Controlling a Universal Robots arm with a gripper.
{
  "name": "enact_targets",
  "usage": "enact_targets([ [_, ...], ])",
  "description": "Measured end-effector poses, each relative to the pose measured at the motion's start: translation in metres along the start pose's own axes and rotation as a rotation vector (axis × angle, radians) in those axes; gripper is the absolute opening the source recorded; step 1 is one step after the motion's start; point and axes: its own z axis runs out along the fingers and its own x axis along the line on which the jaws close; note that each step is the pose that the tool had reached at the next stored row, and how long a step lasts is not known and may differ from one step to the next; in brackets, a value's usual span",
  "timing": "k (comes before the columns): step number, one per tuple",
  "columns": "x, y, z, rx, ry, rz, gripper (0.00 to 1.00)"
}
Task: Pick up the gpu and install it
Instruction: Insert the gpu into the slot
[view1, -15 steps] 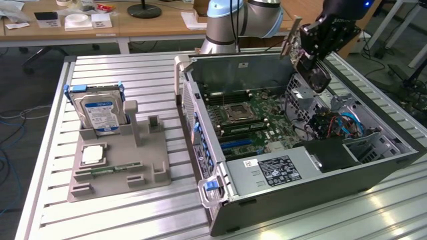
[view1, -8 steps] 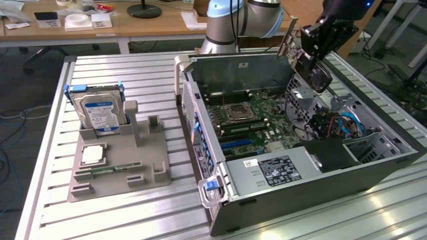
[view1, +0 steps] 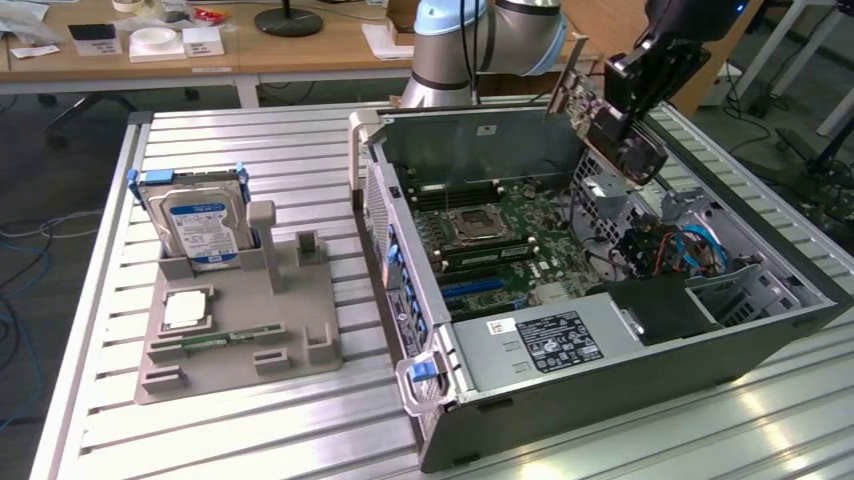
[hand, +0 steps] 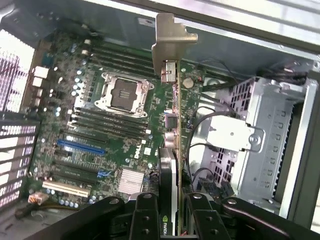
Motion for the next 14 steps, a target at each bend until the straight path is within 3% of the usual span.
enact_targets([
  [14,0.0000,0.0000,0.0003,-0.0039,0.0190,-0.205,0.27],
])
